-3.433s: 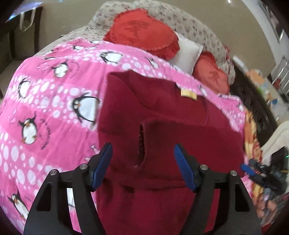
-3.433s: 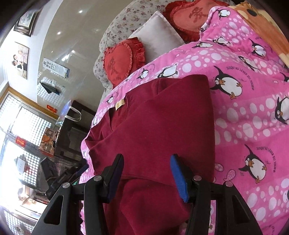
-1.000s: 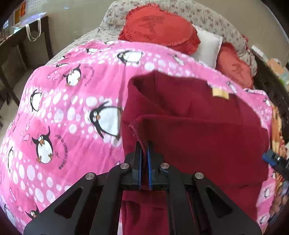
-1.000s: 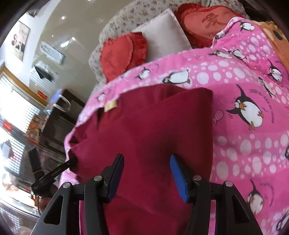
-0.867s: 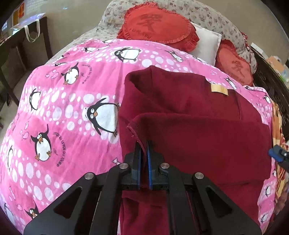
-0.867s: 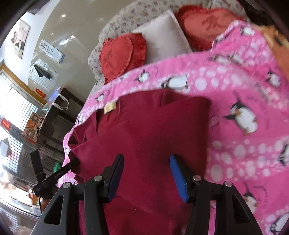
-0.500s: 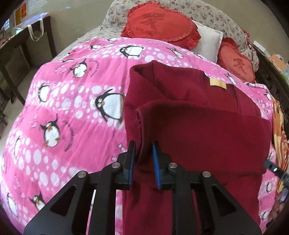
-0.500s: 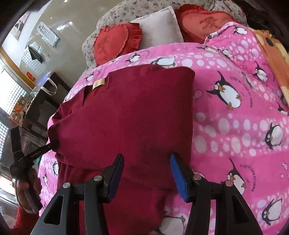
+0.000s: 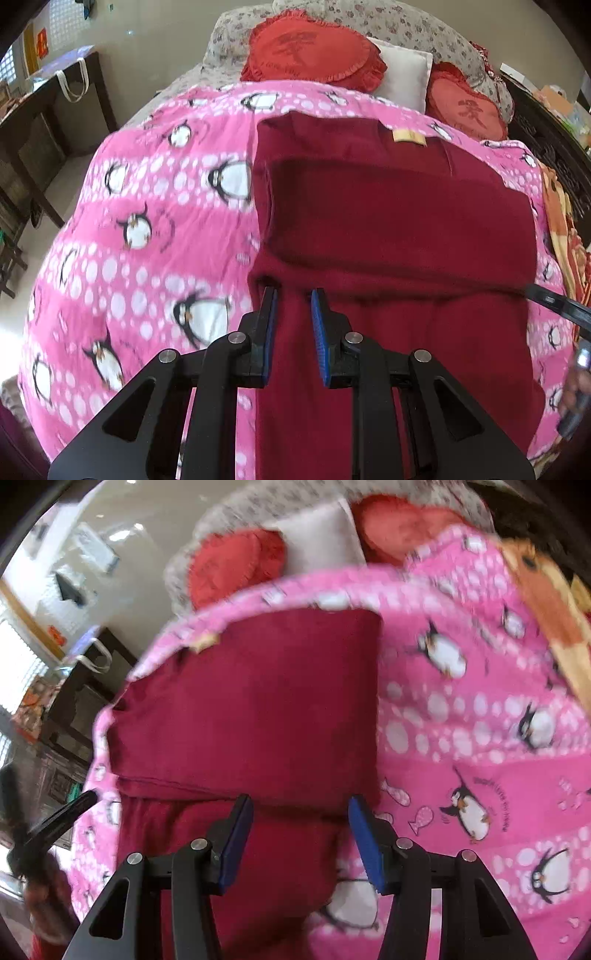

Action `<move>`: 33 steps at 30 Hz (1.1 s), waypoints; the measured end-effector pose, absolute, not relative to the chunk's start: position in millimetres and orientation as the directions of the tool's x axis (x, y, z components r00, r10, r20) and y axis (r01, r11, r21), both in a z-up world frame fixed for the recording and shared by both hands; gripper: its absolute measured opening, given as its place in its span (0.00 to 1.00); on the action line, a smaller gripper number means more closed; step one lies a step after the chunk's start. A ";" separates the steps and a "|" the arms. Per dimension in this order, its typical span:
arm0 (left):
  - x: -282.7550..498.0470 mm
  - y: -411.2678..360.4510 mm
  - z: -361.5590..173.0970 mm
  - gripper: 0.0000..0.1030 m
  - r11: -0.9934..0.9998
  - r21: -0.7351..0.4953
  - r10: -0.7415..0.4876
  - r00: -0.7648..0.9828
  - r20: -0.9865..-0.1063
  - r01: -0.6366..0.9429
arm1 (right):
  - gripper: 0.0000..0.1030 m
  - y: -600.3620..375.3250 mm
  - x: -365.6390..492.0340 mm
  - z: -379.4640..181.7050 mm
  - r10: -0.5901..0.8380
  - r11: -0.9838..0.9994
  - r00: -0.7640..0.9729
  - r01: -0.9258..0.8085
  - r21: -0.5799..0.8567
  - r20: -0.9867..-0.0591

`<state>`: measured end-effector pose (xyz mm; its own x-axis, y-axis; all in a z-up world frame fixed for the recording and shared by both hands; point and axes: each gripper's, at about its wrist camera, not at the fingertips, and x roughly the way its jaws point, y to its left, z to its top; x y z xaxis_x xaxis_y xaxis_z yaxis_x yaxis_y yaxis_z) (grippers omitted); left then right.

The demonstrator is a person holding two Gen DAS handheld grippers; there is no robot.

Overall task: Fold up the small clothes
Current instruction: 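Release the left gripper and pull both tools back from the folded sweatshirt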

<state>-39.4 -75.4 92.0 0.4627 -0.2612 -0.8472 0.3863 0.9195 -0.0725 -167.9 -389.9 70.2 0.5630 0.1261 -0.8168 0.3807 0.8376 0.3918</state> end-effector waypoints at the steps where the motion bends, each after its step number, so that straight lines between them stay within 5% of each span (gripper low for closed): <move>1: -44.4 -73.1 91.7 0.17 0.920 -0.079 -0.263 0.457 -0.850 0.384 | 0.50 -391.1 -166.7 66.1 0.134 0.830 0.562 0.387 0.402 -0.816; 8: -77.4 -47.4 85.7 0.18 0.911 -0.157 -0.314 0.394 -0.864 0.381 | 0.50 -379.2 -199.1 97.4 0.151 0.836 0.593 0.351 0.422 -0.791; 11: -93.7 -36.1 82.2 0.47 0.908 -0.165 -0.321 0.388 -0.864 0.385 | 0.58 -377.6 -223.2 102.2 0.168 0.835 0.596 0.337 0.435 -0.785; 12: -98.2 -31.9 81.6 0.49 0.910 -0.164 -0.321 0.395 -0.861 0.382 | 0.61 -378.3 -229.7 101.7 0.167 0.834 0.594 0.340 0.434 -0.787; 20: -122.3 -13.9 67.1 0.50 0.920 -0.163 -0.297 0.362 -0.884 0.356 | 0.61 -382.2 -224.0 63.2 0.220 0.787 0.602 0.356 0.504 -0.768; 22: -127.1 -10.5 66.1 0.50 0.921 -0.160 -0.291 0.357 -0.887 0.355 | 0.44 -378.0 -213.3 53.3 0.220 0.794 0.597 0.350 0.497 -0.772; 24: -132.1 -6.5 66.1 0.50 0.922 -0.157 -0.288 0.355 -0.889 0.353 | 0.08 -368.6 -202.2 46.6 0.165 0.841 0.565 0.348 0.415 -0.809; 30: -147.7 15.3 65.7 0.50 0.924 -0.200 -0.309 0.326 -0.894 0.326 | 0.00 -366.1 -215.4 69.9 -0.044 0.906 0.558 0.373 0.203 -0.828; 33: -153.4 19.1 59.9 0.50 0.922 -0.211 -0.312 0.300 -0.901 0.325 | 0.00 -385.2 -230.2 69.5 0.070 0.862 0.580 0.374 0.342 -0.812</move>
<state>-153.4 19.1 59.9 0.3001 -0.3119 -0.9015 0.3251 0.9219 -0.2108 -230.2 -385.2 69.5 0.5799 0.0704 -0.8117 0.3745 0.8618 0.3422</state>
